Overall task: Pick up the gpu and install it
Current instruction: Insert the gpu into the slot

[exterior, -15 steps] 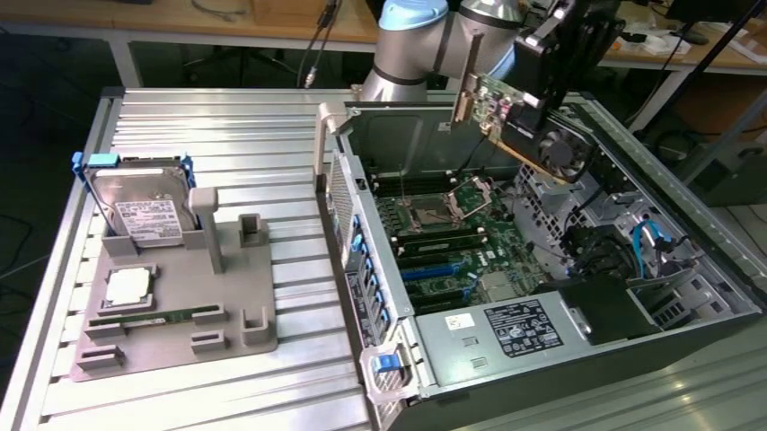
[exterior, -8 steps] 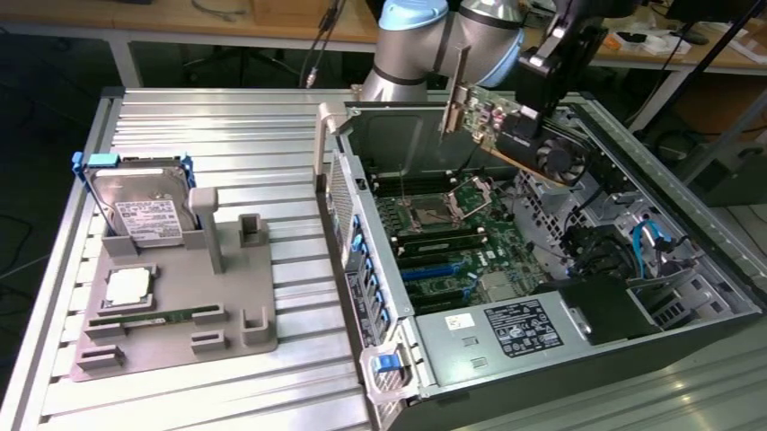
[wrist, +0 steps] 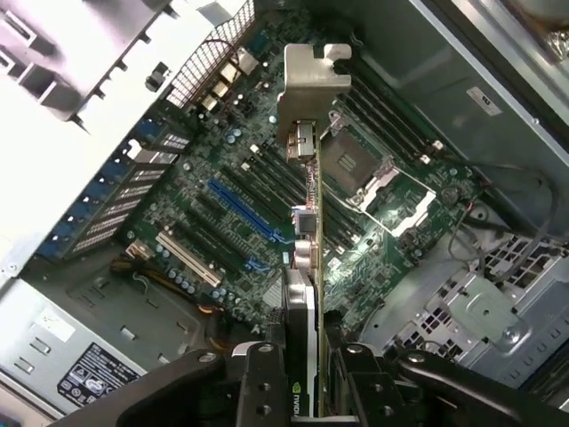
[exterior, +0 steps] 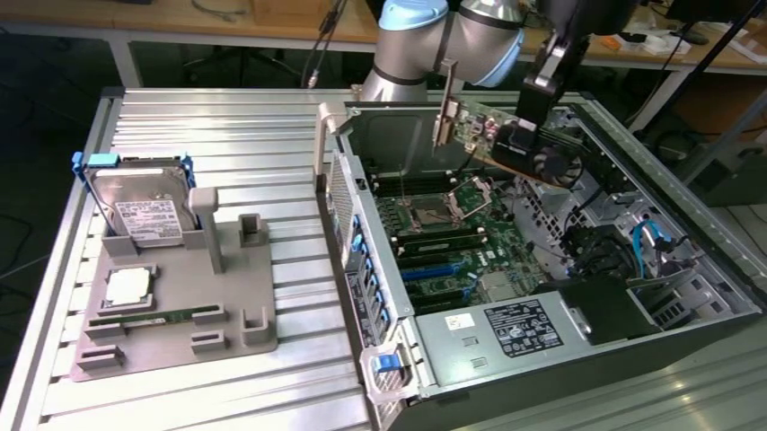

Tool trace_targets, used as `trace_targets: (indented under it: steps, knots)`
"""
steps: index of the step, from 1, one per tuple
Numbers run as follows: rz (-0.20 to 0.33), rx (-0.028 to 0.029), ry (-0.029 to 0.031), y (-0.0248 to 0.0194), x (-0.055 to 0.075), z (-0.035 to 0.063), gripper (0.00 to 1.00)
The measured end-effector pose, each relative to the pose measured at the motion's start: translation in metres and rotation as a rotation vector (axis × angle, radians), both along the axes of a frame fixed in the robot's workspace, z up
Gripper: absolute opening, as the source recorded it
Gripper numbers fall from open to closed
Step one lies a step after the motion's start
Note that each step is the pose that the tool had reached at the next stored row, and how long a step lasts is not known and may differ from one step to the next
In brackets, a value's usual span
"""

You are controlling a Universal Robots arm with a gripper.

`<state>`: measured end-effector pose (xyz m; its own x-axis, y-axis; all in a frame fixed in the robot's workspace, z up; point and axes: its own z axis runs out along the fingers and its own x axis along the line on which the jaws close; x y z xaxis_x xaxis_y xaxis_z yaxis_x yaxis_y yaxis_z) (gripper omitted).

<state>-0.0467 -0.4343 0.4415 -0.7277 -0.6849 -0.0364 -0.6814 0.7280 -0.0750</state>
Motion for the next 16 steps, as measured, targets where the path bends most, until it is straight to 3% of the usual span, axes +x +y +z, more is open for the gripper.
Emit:
trace_targets:
  steps: [14, 16]
  knots:
    - [0.287, 0.0, 0.0, 0.0, 0.0, -0.0202, 0.27]
    - [0.364, -0.0001, 0.0001, 0.0, 0.0, -0.0254, 0.27]
